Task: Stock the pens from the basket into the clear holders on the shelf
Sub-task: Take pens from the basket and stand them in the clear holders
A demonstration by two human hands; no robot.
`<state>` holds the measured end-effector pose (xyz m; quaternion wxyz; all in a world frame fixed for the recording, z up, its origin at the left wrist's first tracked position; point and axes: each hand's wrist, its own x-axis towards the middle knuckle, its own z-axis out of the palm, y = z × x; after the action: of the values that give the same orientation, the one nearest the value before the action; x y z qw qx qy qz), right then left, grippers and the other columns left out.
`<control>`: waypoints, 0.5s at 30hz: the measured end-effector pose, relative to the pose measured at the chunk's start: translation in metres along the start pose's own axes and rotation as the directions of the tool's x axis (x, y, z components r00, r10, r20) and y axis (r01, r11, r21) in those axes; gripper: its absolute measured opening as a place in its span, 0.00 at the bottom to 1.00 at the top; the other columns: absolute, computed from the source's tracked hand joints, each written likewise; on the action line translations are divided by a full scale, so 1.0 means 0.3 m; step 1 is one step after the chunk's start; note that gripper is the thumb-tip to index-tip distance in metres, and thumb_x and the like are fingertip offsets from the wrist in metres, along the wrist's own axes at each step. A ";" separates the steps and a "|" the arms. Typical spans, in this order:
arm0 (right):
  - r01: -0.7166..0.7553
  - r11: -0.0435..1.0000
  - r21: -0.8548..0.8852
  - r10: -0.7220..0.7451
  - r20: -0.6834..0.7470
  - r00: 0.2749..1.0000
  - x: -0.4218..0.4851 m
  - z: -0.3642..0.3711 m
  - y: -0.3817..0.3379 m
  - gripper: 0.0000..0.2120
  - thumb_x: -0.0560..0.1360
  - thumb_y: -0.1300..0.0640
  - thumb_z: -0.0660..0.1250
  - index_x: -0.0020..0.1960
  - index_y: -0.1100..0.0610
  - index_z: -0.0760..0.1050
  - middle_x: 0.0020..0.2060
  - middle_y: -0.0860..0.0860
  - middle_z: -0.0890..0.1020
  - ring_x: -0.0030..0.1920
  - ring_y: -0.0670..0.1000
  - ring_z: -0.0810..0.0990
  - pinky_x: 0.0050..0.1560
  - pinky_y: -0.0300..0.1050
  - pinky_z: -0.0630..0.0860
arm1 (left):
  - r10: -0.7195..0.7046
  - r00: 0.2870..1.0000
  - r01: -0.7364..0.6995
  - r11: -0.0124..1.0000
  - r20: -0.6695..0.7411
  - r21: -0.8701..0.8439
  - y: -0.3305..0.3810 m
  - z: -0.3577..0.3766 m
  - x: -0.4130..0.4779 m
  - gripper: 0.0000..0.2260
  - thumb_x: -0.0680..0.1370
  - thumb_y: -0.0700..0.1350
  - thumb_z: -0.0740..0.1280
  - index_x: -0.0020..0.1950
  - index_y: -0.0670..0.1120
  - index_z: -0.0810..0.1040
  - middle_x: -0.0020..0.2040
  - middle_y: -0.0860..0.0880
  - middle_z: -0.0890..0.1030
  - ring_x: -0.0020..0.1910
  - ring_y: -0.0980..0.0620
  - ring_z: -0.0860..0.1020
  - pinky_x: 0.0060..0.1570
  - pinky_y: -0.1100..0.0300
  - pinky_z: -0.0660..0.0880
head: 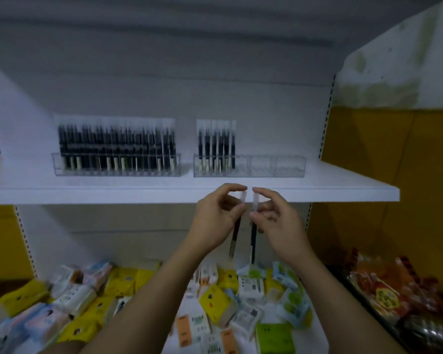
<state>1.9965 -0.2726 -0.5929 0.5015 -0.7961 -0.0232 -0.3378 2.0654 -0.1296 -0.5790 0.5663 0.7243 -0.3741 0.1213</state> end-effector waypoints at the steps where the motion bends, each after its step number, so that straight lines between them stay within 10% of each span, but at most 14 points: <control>1: 0.012 1.000 -0.001 -0.012 -0.003 1.000 0.015 -0.009 -0.017 0.20 0.75 0.60 0.70 0.60 0.38 0.74 0.42 0.48 0.77 0.40 0.48 0.81 0.46 0.53 0.80 | 0.008 1.000 -0.008 1.000 -0.003 0.020 0.021 -0.007 0.022 0.12 0.76 0.42 0.70 0.57 0.55 0.78 0.42 0.51 0.83 0.41 0.55 0.81 0.47 0.52 0.80; 15: 0.152 0.988 0.004 -0.151 -0.071 0.986 0.329 -0.087 -0.170 0.18 0.74 0.59 0.71 0.59 0.42 0.73 0.46 0.48 0.78 0.41 0.47 0.83 0.44 0.48 0.82 | 0.147 0.987 -0.142 0.987 -0.066 0.077 0.220 -0.087 0.330 0.12 0.75 0.42 0.71 0.57 0.52 0.77 0.44 0.52 0.81 0.42 0.56 0.81 0.43 0.62 0.80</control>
<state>2.0399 -0.2983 -0.4905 0.4787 -0.7772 -0.0675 -0.4028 2.0953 -0.1511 -0.4628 0.5426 0.7103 -0.4005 0.2015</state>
